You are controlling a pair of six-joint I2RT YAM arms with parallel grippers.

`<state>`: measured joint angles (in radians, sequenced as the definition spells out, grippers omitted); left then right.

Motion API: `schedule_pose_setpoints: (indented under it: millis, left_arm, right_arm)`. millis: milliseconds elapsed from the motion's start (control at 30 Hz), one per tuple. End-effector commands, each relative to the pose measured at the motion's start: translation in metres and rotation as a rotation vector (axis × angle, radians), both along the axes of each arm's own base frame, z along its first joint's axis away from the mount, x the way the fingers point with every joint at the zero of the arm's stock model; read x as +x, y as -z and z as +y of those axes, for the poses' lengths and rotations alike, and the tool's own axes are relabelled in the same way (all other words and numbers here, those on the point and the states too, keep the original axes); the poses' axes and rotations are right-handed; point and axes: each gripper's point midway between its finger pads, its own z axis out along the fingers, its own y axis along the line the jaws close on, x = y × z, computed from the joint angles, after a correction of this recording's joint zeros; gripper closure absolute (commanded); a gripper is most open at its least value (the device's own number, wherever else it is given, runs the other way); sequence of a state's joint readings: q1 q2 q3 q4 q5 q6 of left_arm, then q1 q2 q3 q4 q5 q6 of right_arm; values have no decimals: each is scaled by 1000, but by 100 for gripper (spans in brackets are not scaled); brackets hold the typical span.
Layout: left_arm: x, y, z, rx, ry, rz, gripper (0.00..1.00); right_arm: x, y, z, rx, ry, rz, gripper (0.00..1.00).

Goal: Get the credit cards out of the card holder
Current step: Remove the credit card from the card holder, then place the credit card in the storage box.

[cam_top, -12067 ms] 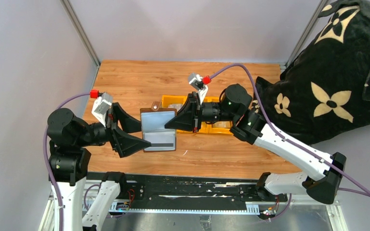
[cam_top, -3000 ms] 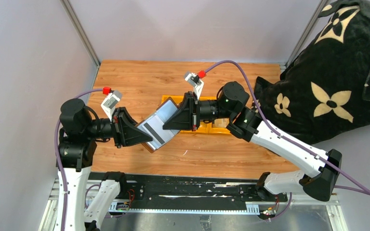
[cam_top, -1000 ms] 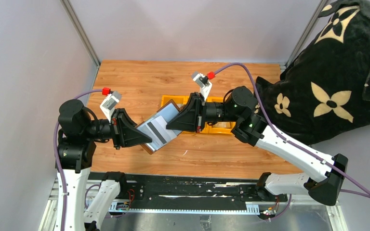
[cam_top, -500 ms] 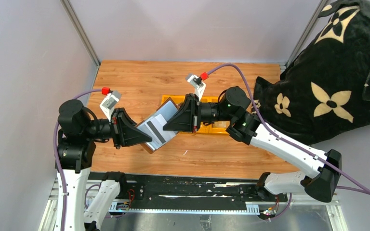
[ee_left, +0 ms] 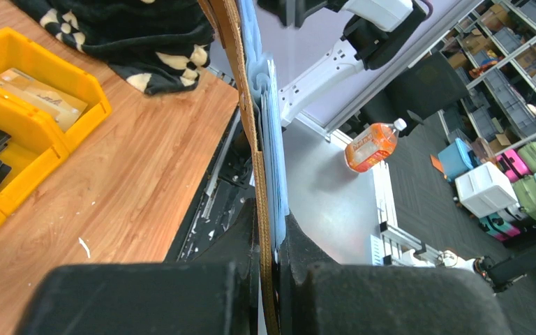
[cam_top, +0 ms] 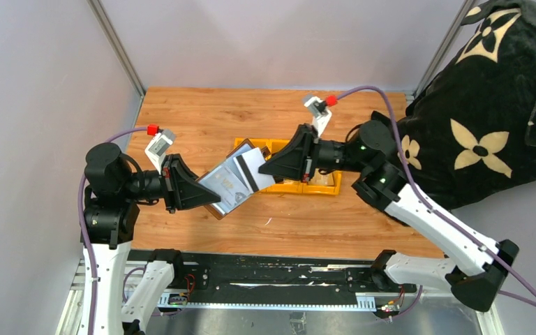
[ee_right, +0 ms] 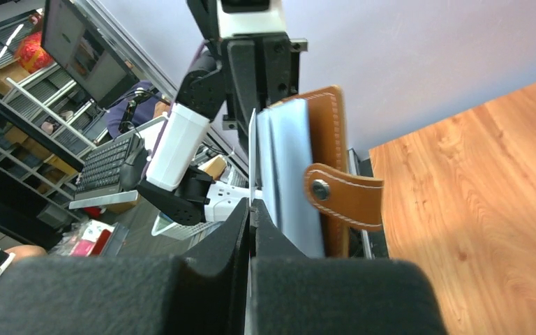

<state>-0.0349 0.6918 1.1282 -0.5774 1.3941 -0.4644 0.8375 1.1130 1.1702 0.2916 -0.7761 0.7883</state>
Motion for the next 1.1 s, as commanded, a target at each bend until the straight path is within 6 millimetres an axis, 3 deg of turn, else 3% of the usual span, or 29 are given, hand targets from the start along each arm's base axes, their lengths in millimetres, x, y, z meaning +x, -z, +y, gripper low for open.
schedule_pose_setpoints:
  millis: [0, 100, 233, 300, 467, 633, 833, 1067]
  left_arm:
    - [-3, -12, 0, -3, -1, -58, 100]
    - [-5, -13, 0, -4, 5, -62, 100]
    - [-6, -14, 0, -3, 8, -77, 100]
    - [-6, -13, 0, -2, 7, -86, 100]
    - [-10, -12, 1, 1, 8, -125, 100]
    - [-12, -15, 1, 2, -1, -150, 100]
    - [-10, -14, 1, 5, -19, -137, 100]
    - [-11, -12, 2, 18, -37, -143, 100]
  right_arm:
    - [-2, -24, -21, 41, 38, -69, 100]
    - [10, -26, -34, 34, 95, -67, 100]
    - [60, -15, -63, -6, 338, 0, 100]
    - [87, 5, -74, -39, 448, 82, 100]
    - [143, 81, -88, -197, 669, 264, 100]
    - [175, 149, -61, -316, 726, 375, 100]
    - [207, 233, 4, -537, 767, 469, 100]
    - [233, 302, 48, -667, 863, 579, 100]
